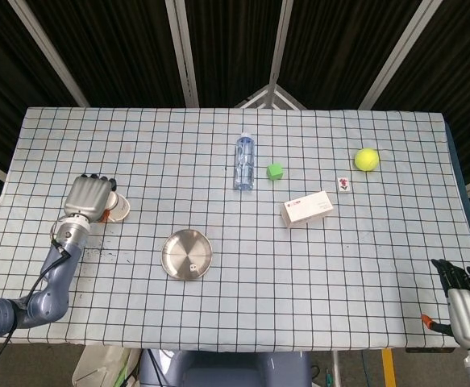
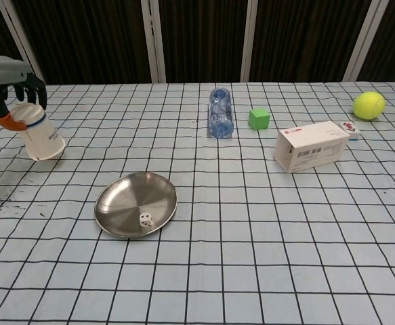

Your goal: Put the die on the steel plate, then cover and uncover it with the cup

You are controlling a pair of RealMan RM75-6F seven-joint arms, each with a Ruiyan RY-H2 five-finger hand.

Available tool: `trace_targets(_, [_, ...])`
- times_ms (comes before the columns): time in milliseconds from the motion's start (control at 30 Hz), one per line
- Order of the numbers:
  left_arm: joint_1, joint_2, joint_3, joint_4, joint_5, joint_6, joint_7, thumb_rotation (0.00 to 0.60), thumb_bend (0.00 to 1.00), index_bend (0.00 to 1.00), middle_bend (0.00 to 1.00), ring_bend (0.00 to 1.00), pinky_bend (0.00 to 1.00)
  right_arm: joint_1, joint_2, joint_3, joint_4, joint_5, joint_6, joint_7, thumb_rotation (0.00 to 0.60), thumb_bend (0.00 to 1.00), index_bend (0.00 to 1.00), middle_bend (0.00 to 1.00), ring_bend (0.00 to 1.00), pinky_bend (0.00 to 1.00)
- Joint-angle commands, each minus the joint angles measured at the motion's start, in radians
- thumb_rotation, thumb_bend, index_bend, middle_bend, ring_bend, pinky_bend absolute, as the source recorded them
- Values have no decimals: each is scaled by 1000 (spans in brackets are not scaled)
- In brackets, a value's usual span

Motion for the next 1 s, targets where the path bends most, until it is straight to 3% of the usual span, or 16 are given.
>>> trace_targets(33, [-16,122,-23,-199,3,63,49,600,474,389,388,268,305,0,1,1,0,1,0,3,600,42,108,125,132,74])
trace_targets(233, [-59,252,-43,-473,-129,79,107,600,473,389,385,268,306,-3,7,1,-4,-6,7,16,600,42,108,125,132,74])
trace_targets(433, [-128,275,-48,-591,-234,75,149,600,473,389,385,268,306,-9,18,2,-9,-14,23,36,600,41,108,125,132,74])
trace_targets(700, [-207,178,-39,-604,-266,117,198,600,473,389,383,268,305,-15,31,5,-7,-14,33,66,600,42,108,125,132,74])
trace_targets(1000, [-247,-8,6,-497,-235,171,226,600,473,389,381,268,306,-16,33,5,-1,-12,29,80,600,42,107,125,132,74])
